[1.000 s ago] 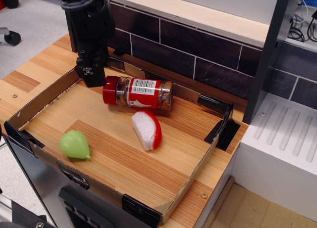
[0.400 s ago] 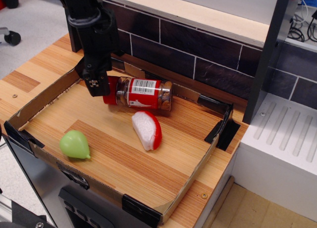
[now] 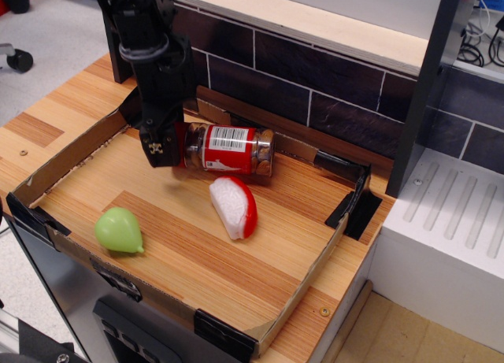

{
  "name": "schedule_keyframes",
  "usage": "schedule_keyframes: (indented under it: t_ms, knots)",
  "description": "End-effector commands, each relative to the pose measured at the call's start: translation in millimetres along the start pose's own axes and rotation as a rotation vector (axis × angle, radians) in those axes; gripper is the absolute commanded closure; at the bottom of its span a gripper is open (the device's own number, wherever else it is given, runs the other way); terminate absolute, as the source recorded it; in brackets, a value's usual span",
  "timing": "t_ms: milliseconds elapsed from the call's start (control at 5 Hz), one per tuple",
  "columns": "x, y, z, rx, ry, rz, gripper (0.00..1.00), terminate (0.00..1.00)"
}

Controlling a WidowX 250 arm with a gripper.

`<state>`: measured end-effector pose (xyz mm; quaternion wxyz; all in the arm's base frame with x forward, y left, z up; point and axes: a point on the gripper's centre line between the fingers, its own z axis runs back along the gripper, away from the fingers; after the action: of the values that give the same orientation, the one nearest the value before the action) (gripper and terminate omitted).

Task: Upright basil bottle

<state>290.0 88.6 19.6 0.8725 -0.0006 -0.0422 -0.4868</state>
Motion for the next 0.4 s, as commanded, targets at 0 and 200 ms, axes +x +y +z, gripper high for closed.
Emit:
schedule_keyframes:
  t_ms: [0, 200]
  knots:
    - [13.4, 4.1, -5.3, 0.036, 0.012, -0.01, 0.0, 0.0]
    - [12.6, 6.0, -0.4, 0.04, 0.009, 0.002, 1.0, 0.0]
